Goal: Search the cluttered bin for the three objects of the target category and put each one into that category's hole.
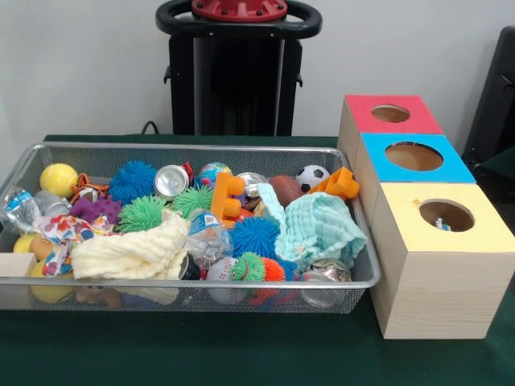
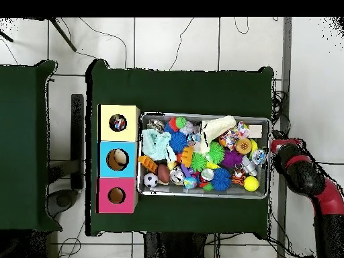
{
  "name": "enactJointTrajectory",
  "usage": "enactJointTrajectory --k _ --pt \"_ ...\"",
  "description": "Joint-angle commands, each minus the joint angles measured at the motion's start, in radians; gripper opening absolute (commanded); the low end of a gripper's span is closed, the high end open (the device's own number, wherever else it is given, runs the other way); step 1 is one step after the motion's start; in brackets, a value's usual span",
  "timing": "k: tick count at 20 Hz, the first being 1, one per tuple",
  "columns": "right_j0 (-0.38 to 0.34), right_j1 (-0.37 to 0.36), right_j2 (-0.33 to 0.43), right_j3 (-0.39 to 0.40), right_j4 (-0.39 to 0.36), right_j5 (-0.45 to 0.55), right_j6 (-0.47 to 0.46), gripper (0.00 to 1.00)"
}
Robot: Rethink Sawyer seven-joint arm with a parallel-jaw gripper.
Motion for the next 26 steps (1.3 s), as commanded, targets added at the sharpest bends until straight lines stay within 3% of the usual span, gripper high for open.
enactJointTrajectory --k 1,6,9,12,18,22,24,26 --pt "-0.040 0.046 0.063 -0.043 0.088 0.318 -0.547 0.00" --pt "-0.084 0.078 0.130 -0.043 0.176 0.291 -0.468 0.00" --pt "-0.038 -0.031 0.113 -0.050 0.235 0.360 -0.343 0.00" --pt "-0.010 -0.101 0.123 -0.068 0.261 0.421 -0.379 0.00" --pt "-0.008 -0.110 0.134 -0.085 0.259 0.409 -0.445 0.00" --pt "0.040 -0.212 0.094 -0.055 0.245 0.405 -0.331 0.00" --pt "0.082 -0.273 0.037 -0.044 0.221 0.410 -0.251 0.00" --pt "0.110 -0.276 -0.006 -0.050 0.209 0.405 -0.217 0.00"
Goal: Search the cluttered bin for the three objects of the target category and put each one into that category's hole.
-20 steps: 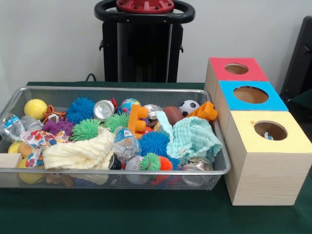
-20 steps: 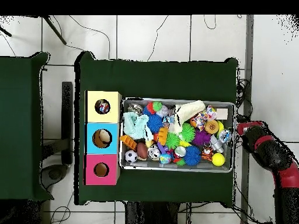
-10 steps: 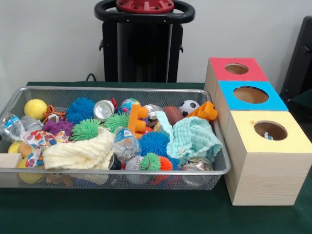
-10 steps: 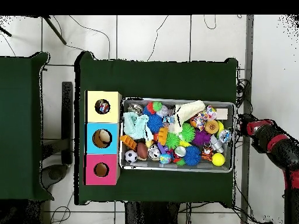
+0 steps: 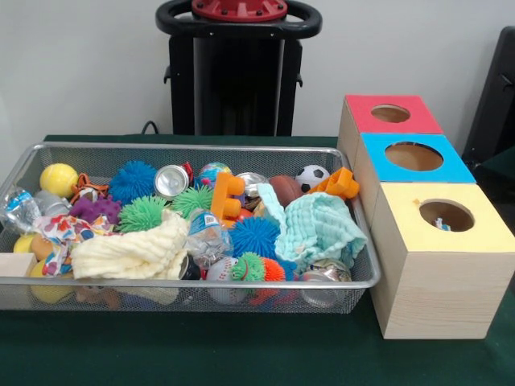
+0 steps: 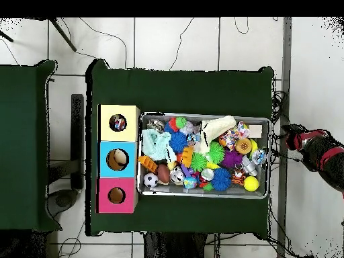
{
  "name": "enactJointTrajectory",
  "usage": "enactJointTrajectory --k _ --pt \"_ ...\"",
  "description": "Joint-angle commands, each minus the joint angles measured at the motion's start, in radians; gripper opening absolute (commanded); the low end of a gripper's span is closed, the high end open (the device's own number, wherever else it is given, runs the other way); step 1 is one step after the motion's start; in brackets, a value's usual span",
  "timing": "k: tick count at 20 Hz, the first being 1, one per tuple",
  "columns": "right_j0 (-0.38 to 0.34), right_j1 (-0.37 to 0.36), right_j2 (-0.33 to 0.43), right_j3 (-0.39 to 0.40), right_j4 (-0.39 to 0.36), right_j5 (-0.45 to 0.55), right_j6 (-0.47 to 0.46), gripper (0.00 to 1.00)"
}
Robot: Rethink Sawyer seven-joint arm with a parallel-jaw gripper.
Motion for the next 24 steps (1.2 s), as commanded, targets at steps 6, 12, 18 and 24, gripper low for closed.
enactJointTrajectory --k 6,12,18,24 --pt "0.119 -0.074 -0.164 -0.035 -0.042 0.047 -0.021 0.00" --pt "0.109 -0.049 -0.144 -0.051 -0.017 0.038 -0.090 0.00" --pt "0.042 0.050 0.016 -0.130 0.046 0.089 -0.376 0.00" --pt "0.015 0.033 0.048 -0.116 0.029 0.087 -0.422 0.00"
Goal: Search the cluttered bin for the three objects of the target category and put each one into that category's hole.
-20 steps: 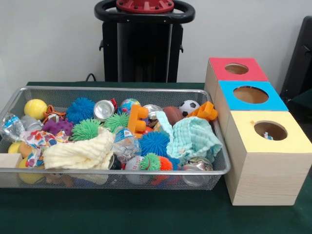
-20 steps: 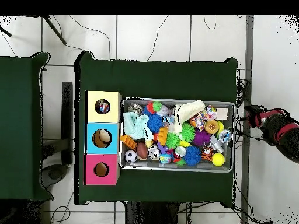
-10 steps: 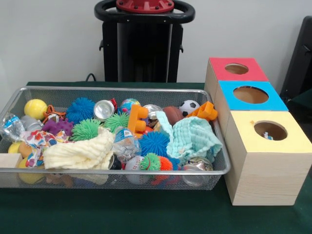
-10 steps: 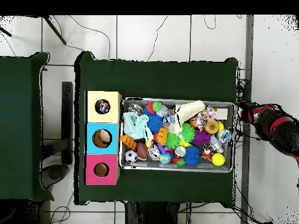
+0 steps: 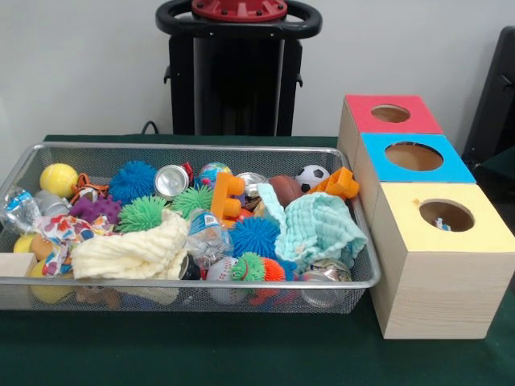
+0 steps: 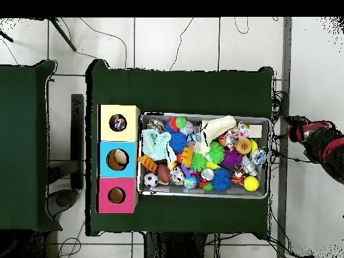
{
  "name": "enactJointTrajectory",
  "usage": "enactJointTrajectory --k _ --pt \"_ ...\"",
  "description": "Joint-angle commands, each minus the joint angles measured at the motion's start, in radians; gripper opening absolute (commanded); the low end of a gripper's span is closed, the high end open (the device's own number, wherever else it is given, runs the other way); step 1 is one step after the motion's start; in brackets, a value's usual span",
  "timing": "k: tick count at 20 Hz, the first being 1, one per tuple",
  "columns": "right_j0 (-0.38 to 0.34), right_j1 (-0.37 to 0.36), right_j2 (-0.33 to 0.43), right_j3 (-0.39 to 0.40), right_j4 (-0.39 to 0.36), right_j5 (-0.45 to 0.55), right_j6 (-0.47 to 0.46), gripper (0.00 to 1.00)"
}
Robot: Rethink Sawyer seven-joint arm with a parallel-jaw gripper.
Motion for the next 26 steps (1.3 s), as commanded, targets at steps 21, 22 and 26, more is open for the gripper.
enactJointTrajectory --k 21,22,26 --pt "-0.097 0.053 -0.006 0.134 -0.064 -0.180 -0.235 0.00" --pt "-0.127 0.103 0.031 0.132 -0.061 -0.186 -0.305 0.00" --pt "-0.200 0.193 0.085 0.155 -0.117 -0.253 -0.397 0.00"
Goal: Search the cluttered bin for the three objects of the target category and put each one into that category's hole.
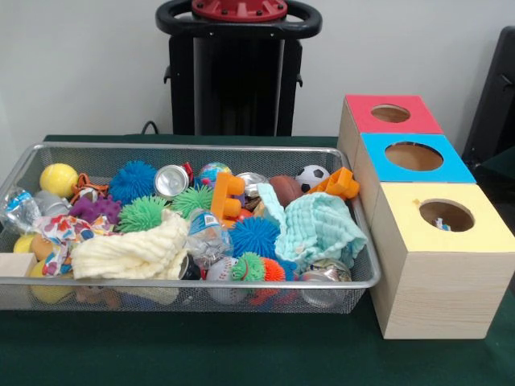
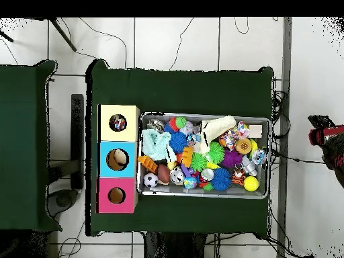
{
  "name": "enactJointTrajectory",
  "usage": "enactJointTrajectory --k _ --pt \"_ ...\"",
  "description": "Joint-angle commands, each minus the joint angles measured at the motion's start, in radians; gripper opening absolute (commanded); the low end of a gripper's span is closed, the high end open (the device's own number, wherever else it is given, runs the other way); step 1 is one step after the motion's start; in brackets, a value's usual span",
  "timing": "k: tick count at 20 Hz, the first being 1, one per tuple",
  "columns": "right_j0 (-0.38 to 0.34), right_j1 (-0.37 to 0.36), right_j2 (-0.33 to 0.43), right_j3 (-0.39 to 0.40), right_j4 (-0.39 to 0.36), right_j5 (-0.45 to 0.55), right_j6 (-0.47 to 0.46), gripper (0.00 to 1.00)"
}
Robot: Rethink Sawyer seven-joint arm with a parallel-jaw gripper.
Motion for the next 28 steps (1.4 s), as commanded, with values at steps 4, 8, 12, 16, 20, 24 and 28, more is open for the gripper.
enactJointTrajectory --k 4,8,12,16,20,24,28 --pt "-0.130 0.182 0.004 0.185 -0.228 -0.232 -0.217 0.00" --pt "0.168 -0.189 -0.351 0.227 -0.280 -0.246 0.289 0.00" --pt "0.308 -0.236 -0.503 0.200 -0.216 -0.201 0.389 0.00" --pt "0.378 -0.220 -0.580 0.147 -0.116 -0.081 0.370 0.00" --pt "0.408 -0.198 -0.623 0.100 -0.041 -0.012 0.345 0.00" --pt "0.460 -0.169 -0.668 0.041 0.022 0.037 0.336 0.00" --pt "0.502 -0.150 -0.717 0.001 0.070 0.065 0.344 0.00"
